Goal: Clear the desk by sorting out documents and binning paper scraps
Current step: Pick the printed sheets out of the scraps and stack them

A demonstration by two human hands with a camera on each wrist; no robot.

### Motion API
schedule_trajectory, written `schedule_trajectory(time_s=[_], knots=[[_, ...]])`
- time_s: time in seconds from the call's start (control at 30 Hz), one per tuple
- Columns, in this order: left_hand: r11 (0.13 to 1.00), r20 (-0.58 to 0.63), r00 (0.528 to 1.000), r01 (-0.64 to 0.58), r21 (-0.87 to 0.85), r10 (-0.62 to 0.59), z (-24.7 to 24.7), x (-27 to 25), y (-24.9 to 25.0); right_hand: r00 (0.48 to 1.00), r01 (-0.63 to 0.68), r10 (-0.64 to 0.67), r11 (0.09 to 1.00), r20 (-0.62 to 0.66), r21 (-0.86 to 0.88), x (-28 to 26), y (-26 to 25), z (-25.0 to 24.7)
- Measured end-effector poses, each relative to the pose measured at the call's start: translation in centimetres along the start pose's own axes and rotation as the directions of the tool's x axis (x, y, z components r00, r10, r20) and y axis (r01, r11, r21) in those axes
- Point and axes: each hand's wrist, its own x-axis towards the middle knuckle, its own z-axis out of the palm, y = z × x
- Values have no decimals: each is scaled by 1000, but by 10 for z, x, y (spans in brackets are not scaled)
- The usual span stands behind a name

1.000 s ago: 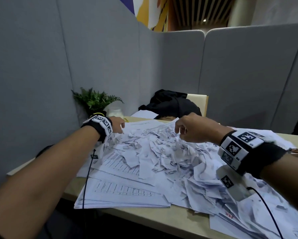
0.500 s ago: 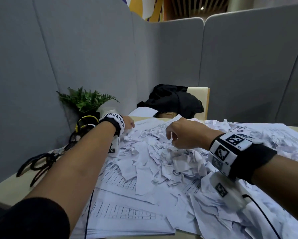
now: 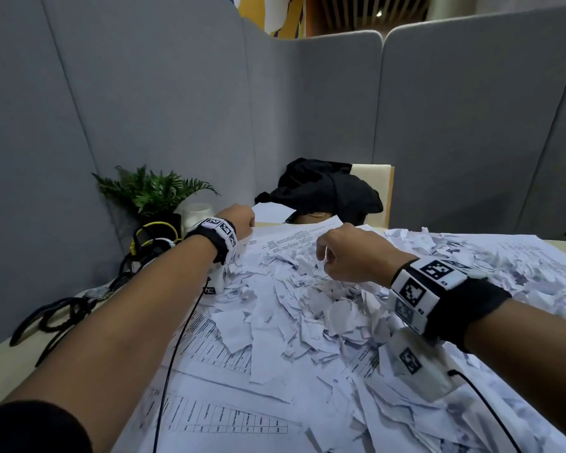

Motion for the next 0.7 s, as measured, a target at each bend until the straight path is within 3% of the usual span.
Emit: schedule_trajectory(time_s=[0.23, 0.43, 0.57, 0.7], knots=[[995, -178, 983, -64, -80, 49, -33, -18, 5, 997, -48, 50, 998, -54, 28, -7, 8, -9], [966, -382, 924, -107, -237, 8, -83, -45, 1, 988, -113, 126, 985, -90, 129, -14, 11, -24], [925, -559, 821, -111, -362, -120, -110, -70, -5, 958, -162, 222, 942, -183, 295, -16, 18, -37], [881, -709, 664, -160, -445, -238, -129, -97, -5, 885, -186, 373, 833, -280, 522, -19, 24, -48]])
